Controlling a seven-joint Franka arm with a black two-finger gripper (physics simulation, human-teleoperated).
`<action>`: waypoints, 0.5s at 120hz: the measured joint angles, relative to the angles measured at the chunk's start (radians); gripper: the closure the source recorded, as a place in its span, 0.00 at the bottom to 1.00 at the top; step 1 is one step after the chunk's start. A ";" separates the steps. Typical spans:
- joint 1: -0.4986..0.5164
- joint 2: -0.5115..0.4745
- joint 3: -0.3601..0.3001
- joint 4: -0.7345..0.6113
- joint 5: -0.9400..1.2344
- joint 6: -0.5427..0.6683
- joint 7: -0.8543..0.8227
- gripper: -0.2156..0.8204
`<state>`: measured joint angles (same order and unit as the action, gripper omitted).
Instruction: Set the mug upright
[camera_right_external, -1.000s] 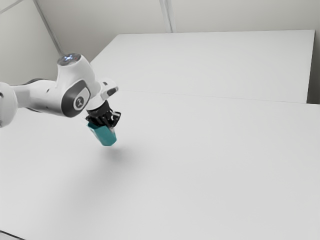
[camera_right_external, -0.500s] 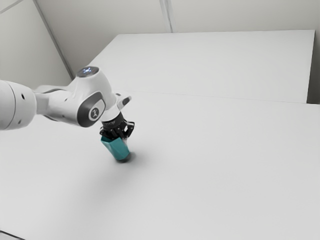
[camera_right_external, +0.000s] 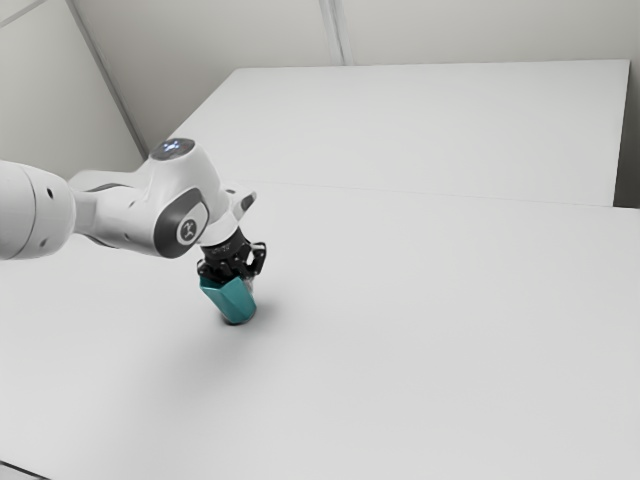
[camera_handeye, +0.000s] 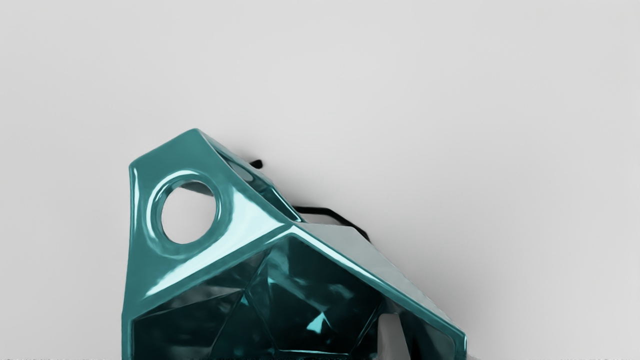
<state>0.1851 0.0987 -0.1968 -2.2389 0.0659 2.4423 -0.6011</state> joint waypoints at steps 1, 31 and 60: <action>0.000 -0.001 -0.002 0.001 0.000 0.000 -0.001 0.86; -0.011 -0.068 -0.013 0.008 -0.003 -0.032 -0.021 0.42; -0.034 -0.155 -0.013 0.080 -0.007 -0.134 -0.029 0.28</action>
<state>0.1510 -0.0558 -0.2102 -2.1593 0.0588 2.3078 -0.6299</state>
